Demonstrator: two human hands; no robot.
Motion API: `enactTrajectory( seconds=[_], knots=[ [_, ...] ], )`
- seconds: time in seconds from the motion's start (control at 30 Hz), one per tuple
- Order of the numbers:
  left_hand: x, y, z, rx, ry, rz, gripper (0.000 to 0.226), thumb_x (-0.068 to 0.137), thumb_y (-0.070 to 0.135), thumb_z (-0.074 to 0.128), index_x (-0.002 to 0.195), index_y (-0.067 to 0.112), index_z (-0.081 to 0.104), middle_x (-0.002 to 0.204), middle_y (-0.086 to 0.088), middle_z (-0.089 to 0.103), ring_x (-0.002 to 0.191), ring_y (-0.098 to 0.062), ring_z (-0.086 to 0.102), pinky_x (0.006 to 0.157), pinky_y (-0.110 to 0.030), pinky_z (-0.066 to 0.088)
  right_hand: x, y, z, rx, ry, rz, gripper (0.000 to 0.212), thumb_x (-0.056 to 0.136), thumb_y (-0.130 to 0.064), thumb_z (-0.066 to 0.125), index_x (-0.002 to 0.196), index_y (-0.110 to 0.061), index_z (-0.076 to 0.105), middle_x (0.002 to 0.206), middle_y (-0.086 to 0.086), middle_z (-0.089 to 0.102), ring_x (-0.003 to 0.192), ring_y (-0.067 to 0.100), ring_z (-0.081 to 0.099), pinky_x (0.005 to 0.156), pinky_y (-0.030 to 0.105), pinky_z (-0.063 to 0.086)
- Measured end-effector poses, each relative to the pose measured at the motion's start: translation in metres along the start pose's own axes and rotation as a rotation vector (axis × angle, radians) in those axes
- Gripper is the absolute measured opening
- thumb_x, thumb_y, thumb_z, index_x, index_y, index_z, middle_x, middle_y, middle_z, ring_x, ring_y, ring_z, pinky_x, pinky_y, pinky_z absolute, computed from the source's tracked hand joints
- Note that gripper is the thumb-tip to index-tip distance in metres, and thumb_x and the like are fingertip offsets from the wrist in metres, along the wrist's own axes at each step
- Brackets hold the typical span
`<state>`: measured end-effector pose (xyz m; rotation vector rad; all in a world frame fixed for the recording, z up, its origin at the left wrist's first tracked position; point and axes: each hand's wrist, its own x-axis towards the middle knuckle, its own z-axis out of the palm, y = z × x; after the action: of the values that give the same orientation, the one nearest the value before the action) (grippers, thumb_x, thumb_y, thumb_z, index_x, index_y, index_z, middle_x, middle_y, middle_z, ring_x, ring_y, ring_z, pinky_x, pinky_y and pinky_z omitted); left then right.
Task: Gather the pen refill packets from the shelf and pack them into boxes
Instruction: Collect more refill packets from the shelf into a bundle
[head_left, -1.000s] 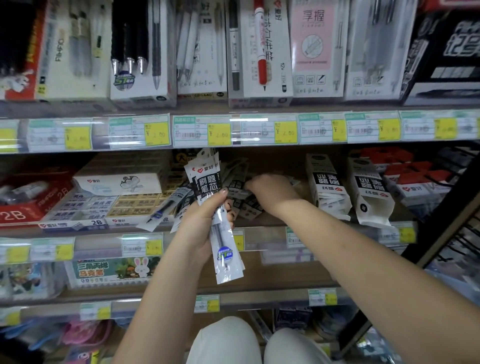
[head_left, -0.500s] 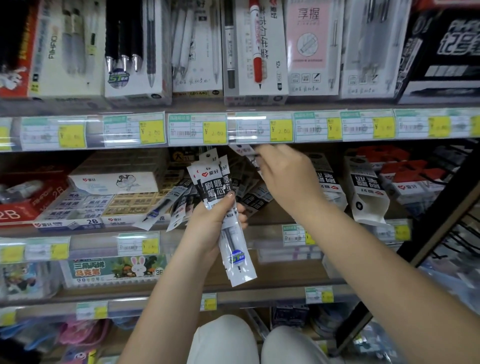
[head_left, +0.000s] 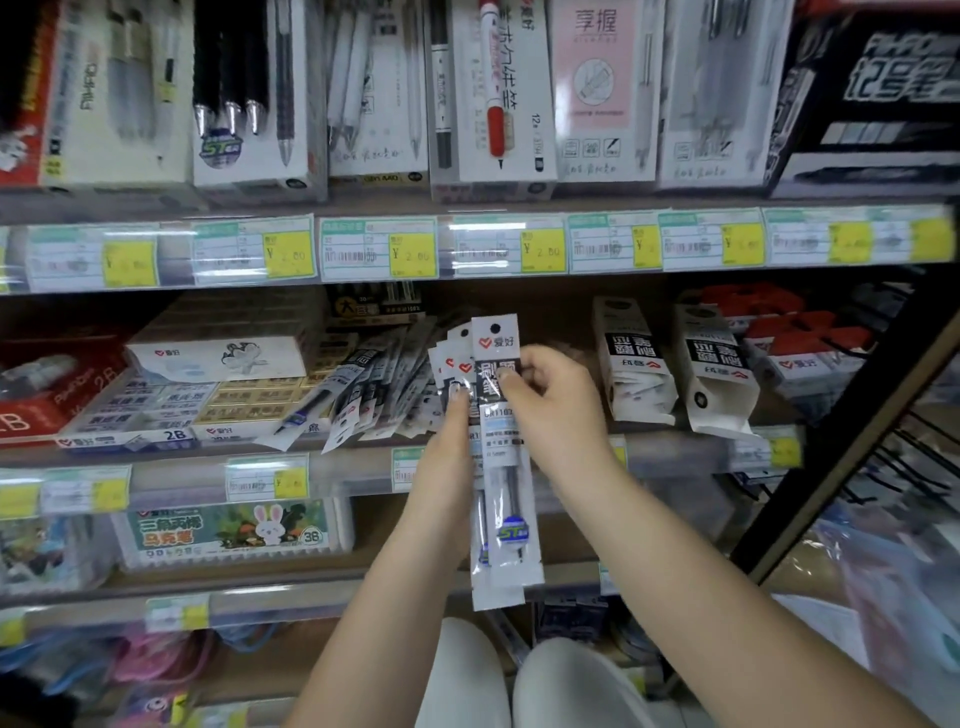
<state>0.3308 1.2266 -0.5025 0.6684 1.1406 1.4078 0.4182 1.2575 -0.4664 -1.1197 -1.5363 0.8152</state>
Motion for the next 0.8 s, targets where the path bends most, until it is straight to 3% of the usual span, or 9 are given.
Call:
enactTrajectory(
  seconds=[0.17, 0.3, 0.4, 0.43, 0.5, 0.57, 0.63, 0.73, 0.8],
  knots=[
    [-0.006, -0.005, 0.005, -0.004, -0.033, -0.015, 0.048, 0.076, 0.056, 0.059, 0.105, 0.019, 0.07, 0.105, -0.012, 0.072, 0.102, -0.028, 0.067, 0.098, -0.049, 0.047, -0.017, 0.007, 0.006, 0.058, 0.123, 0.034, 0.01, 0.09, -0.007, 0.056, 0.087, -0.009, 0.065, 0.083, 0.005, 0.067, 0.081, 0.021, 0.063, 0.072, 0.032, 0.052],
    [-0.012, -0.008, 0.006, 0.017, -0.087, 0.013, 0.031, 0.091, 0.031, 0.059, 0.116, 0.014, 0.063, 0.107, -0.011, 0.071, 0.102, -0.027, 0.067, 0.093, -0.044, 0.05, -0.022, 0.017, 0.01, 0.124, 0.168, 0.131, 0.008, 0.089, -0.009, 0.058, 0.094, -0.011, 0.064, 0.098, 0.008, 0.064, 0.089, 0.017, 0.063, 0.081, 0.033, 0.055],
    [-0.012, -0.008, 0.006, 0.002, -0.096, 0.001, 0.028, 0.092, 0.026, 0.057, 0.114, 0.011, 0.064, 0.104, -0.016, 0.071, 0.098, -0.033, 0.068, 0.088, -0.045, 0.052, -0.022, 0.017, 0.006, 0.239, 0.172, 0.213, 0.007, 0.088, -0.01, 0.061, 0.091, -0.015, 0.057, 0.093, 0.003, 0.062, 0.086, 0.013, 0.061, 0.078, 0.026, 0.053],
    [-0.011, -0.008, 0.006, 0.006, -0.085, 0.005, 0.026, 0.092, 0.026, 0.058, 0.112, 0.01, 0.064, 0.103, -0.017, 0.071, 0.096, -0.034, 0.068, 0.087, -0.046, 0.053, -0.023, 0.017, 0.005, 0.295, 0.152, 0.252, 0.007, 0.089, -0.012, 0.062, 0.091, -0.016, 0.056, 0.093, 0.002, 0.062, 0.087, 0.013, 0.062, 0.079, 0.025, 0.053],
    [-0.01, -0.008, 0.005, 0.015, -0.065, 0.02, 0.021, 0.092, 0.025, 0.059, 0.105, 0.011, 0.066, 0.094, -0.015, 0.072, 0.086, -0.031, 0.069, 0.077, -0.042, 0.054, -0.026, 0.019, 0.004, 0.408, 0.064, 0.366, 0.008, 0.09, -0.024, 0.061, 0.096, -0.019, 0.057, 0.1, 0.005, 0.065, 0.096, 0.018, 0.064, 0.089, 0.037, 0.053],
    [-0.009, -0.008, 0.004, 0.031, -0.048, 0.057, 0.016, 0.092, 0.025, 0.058, 0.099, 0.013, 0.066, 0.084, -0.01, 0.073, 0.079, -0.027, 0.07, 0.071, -0.038, 0.054, -0.03, 0.023, 0.004, 0.456, -0.072, 0.488, 0.023, 0.087, -0.044, 0.059, 0.101, -0.025, 0.06, 0.106, 0.005, 0.068, 0.102, 0.021, 0.064, 0.094, 0.047, 0.05],
    [-0.006, -0.005, 0.001, 0.045, -0.002, 0.085, 0.014, 0.092, 0.026, 0.058, 0.096, 0.013, 0.065, 0.081, -0.008, 0.073, 0.08, -0.027, 0.07, 0.075, -0.041, 0.055, -0.035, 0.027, 0.003, 0.446, -0.221, 0.557, 0.042, 0.078, -0.059, 0.06, 0.107, -0.029, 0.06, 0.108, 0.002, 0.069, 0.103, 0.02, 0.065, 0.095, 0.047, 0.049],
    [-0.003, 0.002, -0.003, 0.069, 0.044, 0.147, 0.021, 0.093, 0.027, 0.057, 0.097, 0.009, 0.066, 0.086, -0.009, 0.073, 0.086, -0.028, 0.069, 0.086, -0.046, 0.054, -0.042, 0.03, 0.002, 0.484, -0.356, 0.609, 0.036, 0.088, -0.047, 0.058, 0.117, -0.025, 0.056, 0.11, 0.004, 0.069, 0.1, 0.02, 0.067, 0.093, 0.045, 0.052],
    [-0.002, 0.005, -0.005, 0.122, 0.071, 0.202, 0.02, 0.093, 0.028, 0.056, 0.093, 0.011, 0.067, 0.085, -0.007, 0.073, 0.085, -0.026, 0.068, 0.085, -0.044, 0.054, -0.046, 0.03, 0.001, 0.43, -0.396, 0.616, 0.029, 0.092, -0.039, 0.055, 0.117, -0.025, 0.055, 0.11, 0.003, 0.069, 0.099, 0.019, 0.067, 0.09, 0.043, 0.053]
  ],
)
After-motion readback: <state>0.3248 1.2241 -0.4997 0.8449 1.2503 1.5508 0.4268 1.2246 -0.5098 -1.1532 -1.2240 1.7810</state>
